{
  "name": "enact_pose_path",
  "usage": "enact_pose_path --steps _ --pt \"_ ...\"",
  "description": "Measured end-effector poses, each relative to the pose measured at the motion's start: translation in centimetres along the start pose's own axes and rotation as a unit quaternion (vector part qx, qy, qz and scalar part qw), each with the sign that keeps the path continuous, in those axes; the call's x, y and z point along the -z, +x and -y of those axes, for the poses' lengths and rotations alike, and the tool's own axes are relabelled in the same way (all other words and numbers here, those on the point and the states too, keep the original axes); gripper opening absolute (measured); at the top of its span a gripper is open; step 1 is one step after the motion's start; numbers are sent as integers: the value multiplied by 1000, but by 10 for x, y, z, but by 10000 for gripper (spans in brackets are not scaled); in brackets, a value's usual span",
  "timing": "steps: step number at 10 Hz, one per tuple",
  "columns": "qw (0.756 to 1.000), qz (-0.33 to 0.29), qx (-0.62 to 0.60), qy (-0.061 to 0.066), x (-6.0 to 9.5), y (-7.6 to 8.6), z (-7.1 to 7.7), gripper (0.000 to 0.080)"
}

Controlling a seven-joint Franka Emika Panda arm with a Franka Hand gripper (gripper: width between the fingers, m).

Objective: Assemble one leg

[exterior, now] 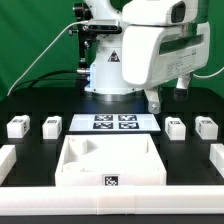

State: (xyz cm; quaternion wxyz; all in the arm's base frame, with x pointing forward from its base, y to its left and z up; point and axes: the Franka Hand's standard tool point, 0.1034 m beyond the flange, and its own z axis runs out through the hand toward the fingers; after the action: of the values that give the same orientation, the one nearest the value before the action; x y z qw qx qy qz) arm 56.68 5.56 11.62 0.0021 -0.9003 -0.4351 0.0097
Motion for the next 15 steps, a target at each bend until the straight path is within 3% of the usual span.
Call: enact_pose_path --steps 6,7,8,11,13,15 --pt "1000 0 0 0 -1 -1 1 650" --pt "999 -1 41 -1 -11 -12 4 650" --pt "998 8 63 10 -19 -28 11 650" --pt "988 16 154 23 -37 -60 17 650" --pt "982 18 185 27 -40 -71 15 650" --pt "982 18 185 28 -41 -70 15 650"
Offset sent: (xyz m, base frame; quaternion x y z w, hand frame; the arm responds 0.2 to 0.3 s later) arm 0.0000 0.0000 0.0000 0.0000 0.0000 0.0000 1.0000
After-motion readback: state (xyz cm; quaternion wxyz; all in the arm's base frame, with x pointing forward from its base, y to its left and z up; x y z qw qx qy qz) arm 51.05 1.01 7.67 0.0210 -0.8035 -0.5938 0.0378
